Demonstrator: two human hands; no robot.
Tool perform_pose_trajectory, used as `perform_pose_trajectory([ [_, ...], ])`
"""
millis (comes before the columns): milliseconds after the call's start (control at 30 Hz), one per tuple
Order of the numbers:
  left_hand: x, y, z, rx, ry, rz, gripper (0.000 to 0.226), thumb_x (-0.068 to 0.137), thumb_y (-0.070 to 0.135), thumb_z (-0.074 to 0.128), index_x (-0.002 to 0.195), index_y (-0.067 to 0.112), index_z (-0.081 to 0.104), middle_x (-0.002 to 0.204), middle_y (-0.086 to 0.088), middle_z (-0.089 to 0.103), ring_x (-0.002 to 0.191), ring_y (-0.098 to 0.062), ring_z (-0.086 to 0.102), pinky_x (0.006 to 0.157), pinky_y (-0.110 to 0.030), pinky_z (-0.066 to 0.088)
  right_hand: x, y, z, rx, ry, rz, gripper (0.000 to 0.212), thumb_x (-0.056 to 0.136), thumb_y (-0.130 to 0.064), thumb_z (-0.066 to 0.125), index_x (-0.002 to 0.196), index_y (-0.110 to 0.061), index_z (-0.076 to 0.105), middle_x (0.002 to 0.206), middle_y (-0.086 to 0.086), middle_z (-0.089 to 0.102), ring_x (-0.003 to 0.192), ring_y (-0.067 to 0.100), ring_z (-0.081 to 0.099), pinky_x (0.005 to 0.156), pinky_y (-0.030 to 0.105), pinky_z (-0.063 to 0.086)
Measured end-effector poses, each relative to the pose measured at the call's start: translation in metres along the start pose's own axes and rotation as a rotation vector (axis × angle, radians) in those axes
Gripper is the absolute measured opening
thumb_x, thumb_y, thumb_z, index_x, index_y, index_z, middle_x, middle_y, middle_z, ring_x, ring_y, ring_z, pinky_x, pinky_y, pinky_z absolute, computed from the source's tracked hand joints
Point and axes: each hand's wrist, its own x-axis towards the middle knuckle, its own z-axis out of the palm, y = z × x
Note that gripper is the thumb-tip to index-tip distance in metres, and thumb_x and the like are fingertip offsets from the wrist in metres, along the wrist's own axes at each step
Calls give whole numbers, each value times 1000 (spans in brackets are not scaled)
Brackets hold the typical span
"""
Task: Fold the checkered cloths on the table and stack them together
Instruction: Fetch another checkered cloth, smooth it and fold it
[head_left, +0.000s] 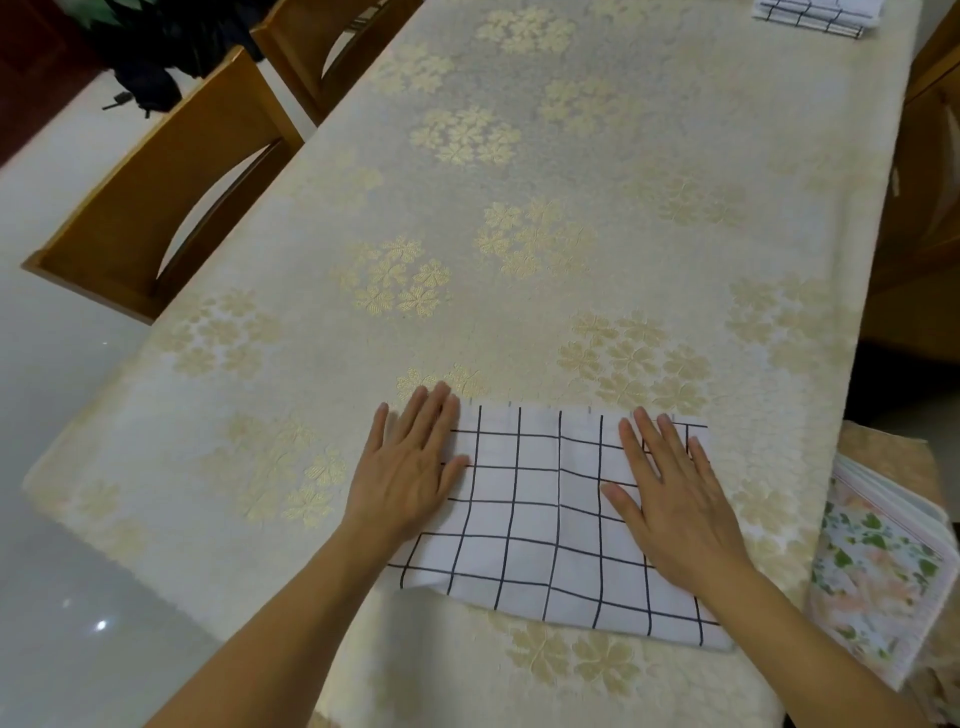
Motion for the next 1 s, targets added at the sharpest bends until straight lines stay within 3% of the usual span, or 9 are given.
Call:
perform_pose_trajectory([
  [67,-4,5,-9,-45,58,-47,67,103,55,6,159,18,-1,166,2,-8,152,-15,-11,125,-45,3,4,1,-1,2,-8,1,74,101,-64,3,159,-19,-2,167,0,-6,154,18,-9,122,40,0],
  [167,-31,27,-16,-108,98,33,63,106,49,10,159,15,5,167,1,-2,153,-13,-6,124,-40,3,2,-3,-9,27,5,16,73,101,-63,3,159,-19,-4,167,1,-8,153,18,-11,122,40,-1],
  [300,-62,46,5,-121,43,87,63,107,50,11,158,13,10,167,-2,5,153,-15,2,121,-40,9,-21,-29,-10,97,30,15,72,103,-60,9,159,-16,1,168,1,-5,154,18,-8,122,40,1],
  [767,-58,27,26,-42,12,58,71,103,57,14,159,16,-1,167,0,-6,154,-18,-4,122,-45,8,-18,-8,5,-7,3,21,76,101,-65,5,159,-17,-3,168,3,-5,154,20,-7,123,40,-1],
  [1000,-79,78,20,-84,48,141,69,105,53,14,159,12,2,167,-5,-3,154,-20,-1,122,-46,12,-60,-68,-5,97,17,-21,78,101,-64,13,159,-14,1,168,4,-5,154,20,-6,122,44,4],
])
